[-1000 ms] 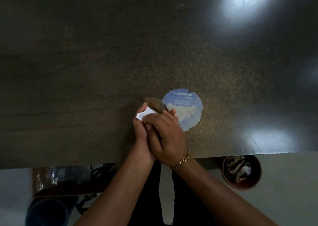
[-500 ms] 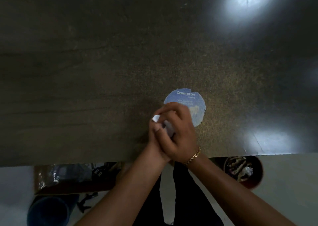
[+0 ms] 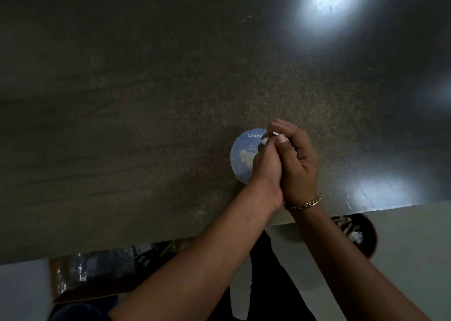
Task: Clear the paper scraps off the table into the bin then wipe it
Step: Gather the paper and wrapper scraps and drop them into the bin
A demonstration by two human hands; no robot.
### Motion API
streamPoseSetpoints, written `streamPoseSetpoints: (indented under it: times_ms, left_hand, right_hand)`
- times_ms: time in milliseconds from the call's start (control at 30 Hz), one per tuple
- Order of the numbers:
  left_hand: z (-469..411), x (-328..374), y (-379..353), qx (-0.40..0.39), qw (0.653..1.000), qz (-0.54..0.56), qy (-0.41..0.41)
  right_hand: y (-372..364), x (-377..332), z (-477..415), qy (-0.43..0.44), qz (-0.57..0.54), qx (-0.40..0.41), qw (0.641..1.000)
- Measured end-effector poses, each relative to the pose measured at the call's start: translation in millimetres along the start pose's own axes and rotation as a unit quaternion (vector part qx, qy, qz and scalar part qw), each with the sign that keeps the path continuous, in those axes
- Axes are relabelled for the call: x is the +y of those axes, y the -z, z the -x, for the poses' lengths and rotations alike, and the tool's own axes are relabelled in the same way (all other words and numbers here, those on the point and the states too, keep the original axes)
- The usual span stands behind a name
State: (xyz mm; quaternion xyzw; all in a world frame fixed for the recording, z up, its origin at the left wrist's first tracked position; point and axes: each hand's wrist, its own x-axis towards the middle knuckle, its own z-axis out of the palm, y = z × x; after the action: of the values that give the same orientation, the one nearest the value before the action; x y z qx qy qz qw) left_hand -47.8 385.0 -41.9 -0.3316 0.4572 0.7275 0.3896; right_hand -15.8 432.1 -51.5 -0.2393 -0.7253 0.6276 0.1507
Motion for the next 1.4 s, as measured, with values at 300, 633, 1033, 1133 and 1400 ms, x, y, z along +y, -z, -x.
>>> streamPoseSetpoints:
  times_ms: [300,633,1033,1133,1400]
  left_hand:
    - [18,-6,-12,-0.001,0.992,-0.125,-0.018]
    - [28,-53,-47,-0.017,0.969,-0.218,-0.118]
    - [46,-200,-142,-0.072,0.949,-0.275,-0.135]
    - [47,-248,-167,-0.080,0.944,-0.296,-0.121]
    - [8,-380,-202,-0.095,0.946,-0.308,-0.007]
  right_hand:
    - [7,-8,9,-0.121,-0.059,0.089,0.987]
    - [55,-3,22,-0.210,-0.211,0.175,0.938]
    - [220,31,65,-0.215,-0.308,0.256,0.891]
    - [268,52,80,-0.227,-0.350,0.285,0.863]
    - [368,140,118,-0.244,-0.364,0.399,0.805]
